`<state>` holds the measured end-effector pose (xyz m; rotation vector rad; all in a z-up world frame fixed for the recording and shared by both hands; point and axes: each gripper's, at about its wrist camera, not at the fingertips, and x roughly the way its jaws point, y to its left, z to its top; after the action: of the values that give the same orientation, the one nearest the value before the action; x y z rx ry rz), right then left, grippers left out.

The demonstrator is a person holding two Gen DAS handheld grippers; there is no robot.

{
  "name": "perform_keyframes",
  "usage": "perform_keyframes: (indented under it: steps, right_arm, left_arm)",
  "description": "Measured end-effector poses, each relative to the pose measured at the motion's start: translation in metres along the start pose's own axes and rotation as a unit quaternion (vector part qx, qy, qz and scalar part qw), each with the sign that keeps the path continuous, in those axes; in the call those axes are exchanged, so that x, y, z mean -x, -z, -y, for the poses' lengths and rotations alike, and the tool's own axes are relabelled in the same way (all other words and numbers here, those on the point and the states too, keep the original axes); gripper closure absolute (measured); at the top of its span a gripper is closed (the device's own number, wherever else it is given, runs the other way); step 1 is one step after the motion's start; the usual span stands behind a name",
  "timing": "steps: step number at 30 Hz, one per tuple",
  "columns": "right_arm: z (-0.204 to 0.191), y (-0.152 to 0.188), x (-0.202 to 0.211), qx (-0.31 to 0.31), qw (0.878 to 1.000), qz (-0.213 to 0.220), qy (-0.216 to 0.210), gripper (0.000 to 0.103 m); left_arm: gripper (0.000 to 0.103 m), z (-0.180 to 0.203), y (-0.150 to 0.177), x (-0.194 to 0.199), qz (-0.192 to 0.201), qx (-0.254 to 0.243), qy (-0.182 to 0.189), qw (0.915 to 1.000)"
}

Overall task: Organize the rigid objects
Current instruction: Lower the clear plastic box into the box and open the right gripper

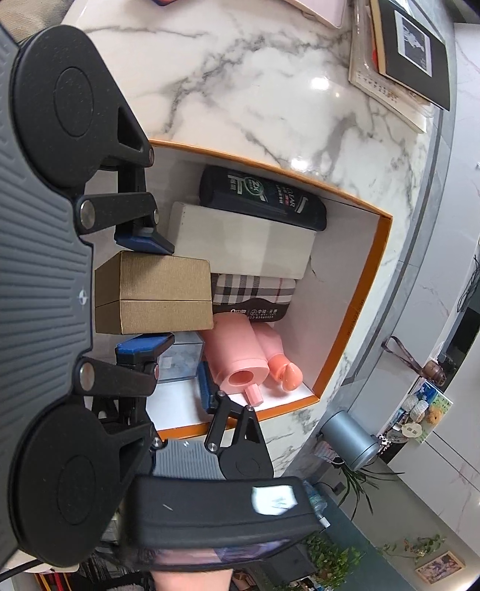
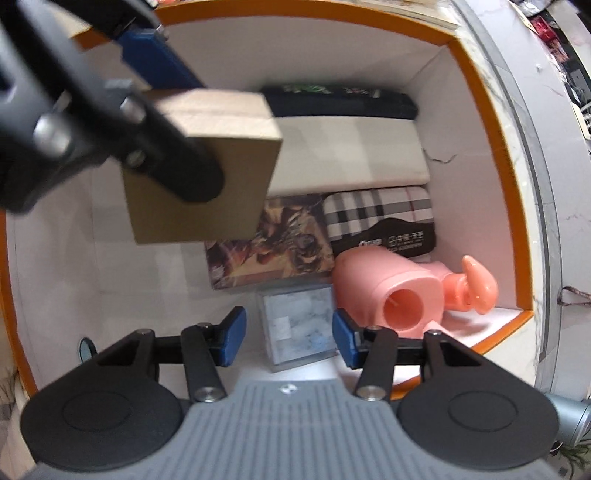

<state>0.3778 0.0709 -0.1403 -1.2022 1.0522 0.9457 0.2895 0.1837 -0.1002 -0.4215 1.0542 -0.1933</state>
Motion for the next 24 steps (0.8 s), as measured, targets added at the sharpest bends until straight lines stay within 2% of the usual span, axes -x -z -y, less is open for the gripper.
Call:
perform_keyframes:
  steps: [2, 3, 4, 7, 11, 13, 16, 19, 21, 24]
  right_arm:
    - [-0.008, 0.001, -0.003, 0.025, 0.999, 0.005, 0.033, 0.054]
    - [-0.011, 0.003, -0.002, 0.035, 0.998, 0.012, 0.048, 0.061]
    - [-0.013, 0.003, -0.002, 0.038, 0.997, 0.017, 0.058, 0.063]
    - [-0.013, 0.007, 0.005, 0.027, 0.997, 0.031, 0.063, 0.064]
    - [-0.003, 0.018, 0.031, -0.042, 0.995, 0.080, 0.053, 0.062]
    - [0.003, 0.028, 0.049, -0.102, 0.985, 0.117, 0.080, 0.062]
    - [0.008, 0.052, 0.076, -0.216, 0.951, 0.171, 0.140, 0.058]
    - [0.007, 0.083, 0.094, -0.325, 0.903, 0.218, 0.177, 0.055]
    - [0.004, 0.102, 0.097, -0.385, 0.874, 0.236, 0.183, 0.054]
    - [-0.002, 0.127, 0.099, -0.470, 0.830, 0.255, 0.163, 0.054]
  left_arm:
    - [0.052, 0.002, 0.001, 0.000, -0.002, -0.001, 0.002, 1.0000]
    - [0.052, 0.003, 0.002, 0.001, -0.004, -0.004, 0.003, 1.0000]
    - [0.052, 0.004, 0.004, 0.001, -0.005, -0.007, 0.003, 1.0000]
    - [0.052, 0.006, 0.006, 0.001, -0.011, -0.002, 0.002, 0.9999]
    - [0.052, 0.012, 0.009, 0.000, -0.016, 0.011, 0.009, 0.9998]
    - [0.052, 0.020, 0.012, -0.002, -0.019, 0.008, 0.018, 0.9996]
    - [0.052, 0.034, 0.015, -0.010, -0.029, -0.004, 0.018, 0.9994]
    - [0.052, 0.042, 0.016, -0.020, -0.032, 0.002, 0.015, 0.9994]
    - [0.052, 0.045, 0.017, -0.026, -0.034, 0.009, 0.020, 0.9992]
    - [0.052, 0.050, 0.017, -0.037, -0.041, 0.019, 0.021, 0.9988]
